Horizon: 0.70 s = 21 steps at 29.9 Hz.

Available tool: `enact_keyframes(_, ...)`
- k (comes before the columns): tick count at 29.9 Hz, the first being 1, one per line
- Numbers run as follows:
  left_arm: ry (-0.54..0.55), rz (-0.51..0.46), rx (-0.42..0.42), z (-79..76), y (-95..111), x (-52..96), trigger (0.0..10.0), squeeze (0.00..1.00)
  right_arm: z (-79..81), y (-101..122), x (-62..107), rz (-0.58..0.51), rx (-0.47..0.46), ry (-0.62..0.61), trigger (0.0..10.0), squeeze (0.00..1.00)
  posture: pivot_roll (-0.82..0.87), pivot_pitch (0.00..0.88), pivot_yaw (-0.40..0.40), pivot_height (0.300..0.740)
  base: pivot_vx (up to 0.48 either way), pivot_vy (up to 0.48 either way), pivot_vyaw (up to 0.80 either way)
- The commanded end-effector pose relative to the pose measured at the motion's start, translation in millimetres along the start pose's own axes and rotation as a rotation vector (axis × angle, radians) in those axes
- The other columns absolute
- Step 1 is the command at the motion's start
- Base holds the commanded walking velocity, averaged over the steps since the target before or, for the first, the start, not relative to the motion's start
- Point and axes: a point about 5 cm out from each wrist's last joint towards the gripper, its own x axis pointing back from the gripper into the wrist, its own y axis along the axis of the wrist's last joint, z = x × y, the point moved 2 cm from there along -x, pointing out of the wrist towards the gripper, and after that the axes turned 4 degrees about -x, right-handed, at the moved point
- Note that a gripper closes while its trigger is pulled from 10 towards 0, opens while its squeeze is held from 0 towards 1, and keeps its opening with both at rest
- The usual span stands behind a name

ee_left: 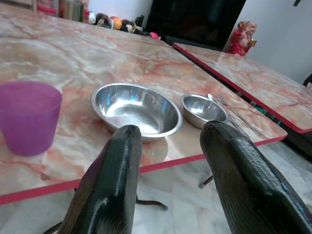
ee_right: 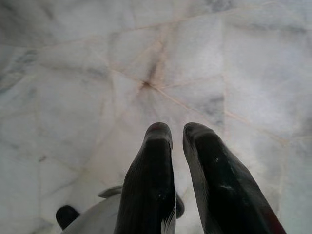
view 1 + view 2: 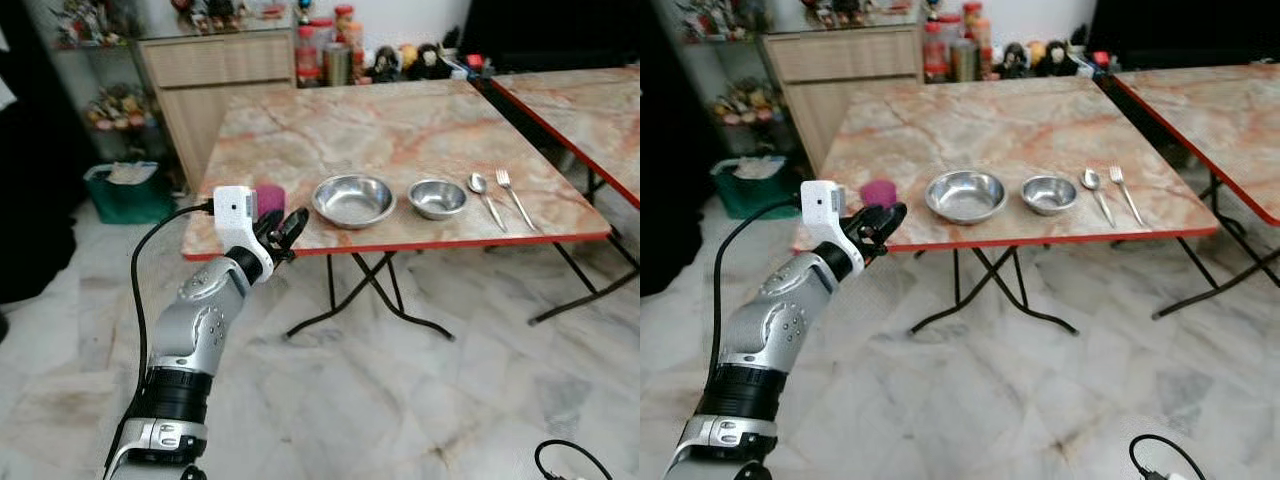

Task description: Setting the table

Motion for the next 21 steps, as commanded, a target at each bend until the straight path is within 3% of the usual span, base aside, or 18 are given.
enact_keyframes(1, -0.005, 0.003, -0.019, -0.6, 1.6, 2.0, 10.0, 0.0, 2.0, 3.5, -1.1, -0.011, 0.007, 0.001, 10.0, 0.0, 0.11, 0.0, 0.02, 0.74, 0.285, 0.0, 0.0)
enact_keyframes(4, -0.009, 0.007, -0.022, -1.5, 1.1, 1.9, 10.0, 0.0, 2.0, 2.8, -1.1, -0.006, 0.004, 0.002, 10.0, 0.0, 0.11, 0.0, 0.021, 0.74, 0.289, 0.0, 0.0)
enact_keyframes(8, -0.012, 0.009, -0.025, -1.9, 0.7, 1.7, 10.0, 0.0, 2.4, 2.3, -1.1, -0.005, -0.004, 0.004, 10.0, 0.0, 0.11, 0.0, 0.022, 0.74, 0.289, 0.0, -0.63)
enact_keyframes(21, -0.035, 0.026, -0.034, -8.1, -4.9, 1.6, 10.0, 0.0, 1.7, 1.6, -0.7, -0.006, 0.012, -0.001, 10.0, 0.0, 0.11, 0.0, 0.025, 0.74, 0.291, 0.0, 0.0)
